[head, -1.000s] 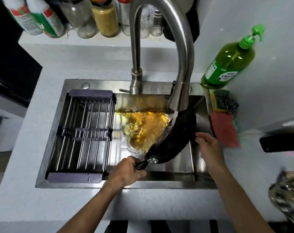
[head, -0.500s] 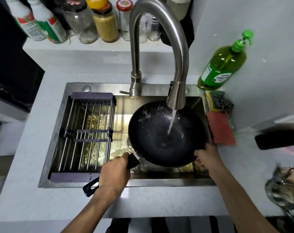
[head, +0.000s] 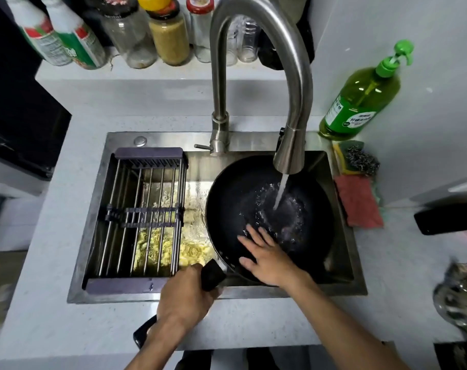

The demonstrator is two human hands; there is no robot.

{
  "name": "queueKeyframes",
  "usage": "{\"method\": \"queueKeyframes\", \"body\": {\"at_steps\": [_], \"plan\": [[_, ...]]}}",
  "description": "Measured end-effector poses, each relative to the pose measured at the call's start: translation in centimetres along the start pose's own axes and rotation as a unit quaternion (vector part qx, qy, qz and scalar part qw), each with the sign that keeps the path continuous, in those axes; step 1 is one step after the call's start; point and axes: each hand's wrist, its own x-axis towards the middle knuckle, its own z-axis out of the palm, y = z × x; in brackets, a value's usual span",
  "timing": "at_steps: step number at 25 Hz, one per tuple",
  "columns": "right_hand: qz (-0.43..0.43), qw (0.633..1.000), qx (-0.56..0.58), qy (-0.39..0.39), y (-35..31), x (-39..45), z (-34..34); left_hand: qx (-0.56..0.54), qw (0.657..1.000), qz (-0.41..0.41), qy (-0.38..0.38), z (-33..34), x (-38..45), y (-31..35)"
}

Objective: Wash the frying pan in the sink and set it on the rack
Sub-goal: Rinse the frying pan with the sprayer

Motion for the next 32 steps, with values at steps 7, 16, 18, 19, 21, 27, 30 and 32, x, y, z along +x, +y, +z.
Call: {"method": "queueKeyframes", "body": {"at_steps": [7,16,18,19,21,27,30,32], "plan": [[-0.041,0.994,-0.069,0.076,-1.1,4.8,0.8,0.000,1.000,-0.004,-0.012,-2.4,0.2,-0.4],[0.057,0.980,-0.105,0.159,1.7,7.3,-2.0,0.055,0.998,0.005,-0.025,-2.6,0.1,-1.4],[0.166,0.966,-0.009,0.197,-1.1,8.8,-3.6,0.067,0.997,0.017,-0.021,-2.6,0.0,-1.2],[0.143,0.969,0.046,0.195,-3.4,9.3,-3.5,0.066,0.997,0.019,-0.017,-2.5,0.0,-1.0],[0.008,0.989,0.114,0.095,-6.5,9.0,-2.3,0.076,0.997,0.021,-0.001,-2.7,0.3,-0.7],[0.030,0.953,-0.184,-0.239,2.6,0.8,-5.2,0.059,0.998,0.005,0.001,-2.7,0.9,-1.1],[0.085,0.950,-0.179,-0.240,1.7,0.4,-6.7,0.046,0.999,-0.010,-0.022,-2.0,1.0,-1.0],[0.045,0.977,-0.096,-0.183,0.3,-0.9,-6.9,0.043,0.997,-0.010,-0.056,-2.3,2.0,-1.2]]}}
